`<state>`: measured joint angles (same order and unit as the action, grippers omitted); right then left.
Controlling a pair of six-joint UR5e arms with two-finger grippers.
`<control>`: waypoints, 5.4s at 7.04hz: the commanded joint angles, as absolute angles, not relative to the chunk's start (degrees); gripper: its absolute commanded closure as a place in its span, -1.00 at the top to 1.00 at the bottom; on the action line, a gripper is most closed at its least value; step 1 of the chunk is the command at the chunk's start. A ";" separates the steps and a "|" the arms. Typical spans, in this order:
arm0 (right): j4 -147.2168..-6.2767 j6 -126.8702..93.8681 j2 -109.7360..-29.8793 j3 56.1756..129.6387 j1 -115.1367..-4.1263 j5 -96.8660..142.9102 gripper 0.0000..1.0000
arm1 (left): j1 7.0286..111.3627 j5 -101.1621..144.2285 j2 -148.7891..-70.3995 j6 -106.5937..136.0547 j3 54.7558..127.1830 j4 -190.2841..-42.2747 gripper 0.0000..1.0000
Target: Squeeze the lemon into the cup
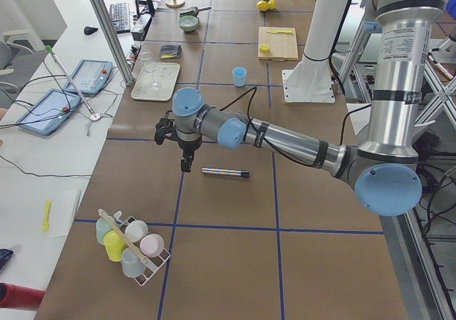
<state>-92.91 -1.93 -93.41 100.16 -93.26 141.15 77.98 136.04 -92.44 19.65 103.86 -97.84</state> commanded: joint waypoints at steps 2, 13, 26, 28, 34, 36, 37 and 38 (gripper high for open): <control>-87.33 -5.97 -93.51 100.11 -85.02 143.00 1.00 | 77.96 135.97 -92.37 19.51 103.98 -97.91 1.00; -75.59 -82.03 -93.60 127.88 -22.23 97.66 1.00 | 77.96 135.53 -92.37 19.42 105.38 -98.61 1.00; -63.19 -86.66 -100.20 121.91 -6.51 85.08 1.00 | 78.05 135.53 -92.20 19.69 104.68 -100.72 1.00; -63.45 -86.57 -99.67 122.17 -6.76 84.99 1.00 | 78.05 135.53 -92.11 19.69 104.68 -100.72 1.00; -65.30 -86.57 -98.53 121.55 -7.03 84.73 0.93 | 78.05 135.53 -92.11 19.51 104.68 -100.81 1.00; -65.30 -86.57 -98.53 121.82 -7.21 84.81 0.57 | 77.96 135.53 -92.11 19.51 104.68 -100.81 1.00; -65.30 -86.57 -98.53 121.82 -7.38 84.81 0.37 | 77.96 135.53 -92.11 19.51 104.68 -100.81 1.00; -65.30 -86.49 -98.53 121.82 -7.47 84.90 0.29 | 77.96 135.53 -92.11 19.60 104.59 -100.81 1.00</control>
<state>-65.30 -86.55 -98.53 121.79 -7.33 84.82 77.97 135.53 -92.11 19.53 104.65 -100.81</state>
